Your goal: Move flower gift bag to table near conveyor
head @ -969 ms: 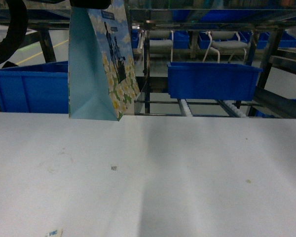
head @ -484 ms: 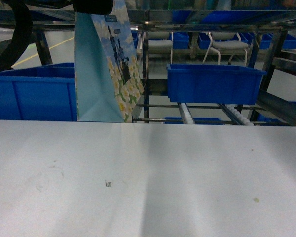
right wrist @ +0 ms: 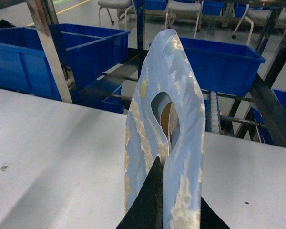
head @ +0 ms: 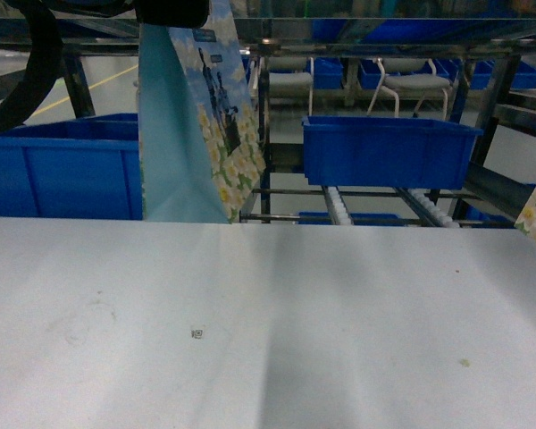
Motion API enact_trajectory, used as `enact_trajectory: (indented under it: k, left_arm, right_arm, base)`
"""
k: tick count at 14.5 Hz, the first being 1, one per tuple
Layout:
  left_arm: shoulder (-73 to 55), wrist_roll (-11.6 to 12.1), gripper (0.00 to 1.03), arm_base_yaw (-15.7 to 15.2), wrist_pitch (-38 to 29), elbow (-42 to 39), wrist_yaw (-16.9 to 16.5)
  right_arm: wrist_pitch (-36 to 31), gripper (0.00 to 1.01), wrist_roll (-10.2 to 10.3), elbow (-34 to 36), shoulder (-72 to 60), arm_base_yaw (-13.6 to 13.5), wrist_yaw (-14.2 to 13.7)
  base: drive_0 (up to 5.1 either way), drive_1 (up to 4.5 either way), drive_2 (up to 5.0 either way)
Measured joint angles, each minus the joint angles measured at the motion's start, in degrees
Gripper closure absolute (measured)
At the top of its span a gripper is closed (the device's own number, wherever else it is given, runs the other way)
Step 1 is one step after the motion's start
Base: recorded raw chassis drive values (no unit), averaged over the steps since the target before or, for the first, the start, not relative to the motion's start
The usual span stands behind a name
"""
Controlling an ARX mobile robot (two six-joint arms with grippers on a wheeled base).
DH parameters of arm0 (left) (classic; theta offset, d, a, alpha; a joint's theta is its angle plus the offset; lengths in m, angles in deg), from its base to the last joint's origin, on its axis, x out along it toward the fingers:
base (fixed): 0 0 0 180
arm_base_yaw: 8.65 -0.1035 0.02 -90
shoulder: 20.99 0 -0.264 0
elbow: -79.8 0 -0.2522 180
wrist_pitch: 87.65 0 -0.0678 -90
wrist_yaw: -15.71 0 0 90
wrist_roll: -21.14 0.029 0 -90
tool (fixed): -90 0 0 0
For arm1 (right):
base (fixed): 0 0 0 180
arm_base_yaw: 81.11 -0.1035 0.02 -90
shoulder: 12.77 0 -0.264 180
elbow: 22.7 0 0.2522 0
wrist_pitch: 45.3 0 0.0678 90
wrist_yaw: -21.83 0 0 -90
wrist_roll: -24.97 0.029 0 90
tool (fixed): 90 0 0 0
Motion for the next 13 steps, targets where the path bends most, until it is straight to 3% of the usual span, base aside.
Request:
enact_trajectory:
  k: [2, 5, 8, 10, 13]
  left_arm:
    - [0.0, 0.0, 1.01, 0.0, 0.0, 0.0, 0.0]
    - [0.0, 0.0, 1.01, 0.0, 0.0, 0.0, 0.0]
    - [0.0, 0.0, 1.01, 0.0, 0.0, 0.0, 0.0]
    - [0.0, 0.0, 1.01, 0.0, 0.0, 0.0, 0.0]
    - [0.0, 0.0, 1.01, 0.0, 0.0, 0.0, 0.0]
  right_arm:
    - [-6.0, 0.99, -1.9, 0.1, -8.6, 0.6, -0.7]
    - [-13.3, 0.99, -6.6, 2.6, -19.4, 3.9, -1.2]
    - [-16.5, 0.99, -9.9, 3.7, -27.6, 7.7, -1.4]
    - [-18.1, 0.99, -10.6, 4.3, -30.9, 9.4, -1.6]
    - [-19.1, 0.99, -10.6, 5.5, -31.1, 8.4, -1.7]
  base:
    - [0.0, 0.0, 0.0]
    - [0.0, 0.0, 0.0]
    - [0.0, 0.0, 0.0]
    - [0.0, 0.0, 0.0]
    - [0.0, 0.0, 0.0]
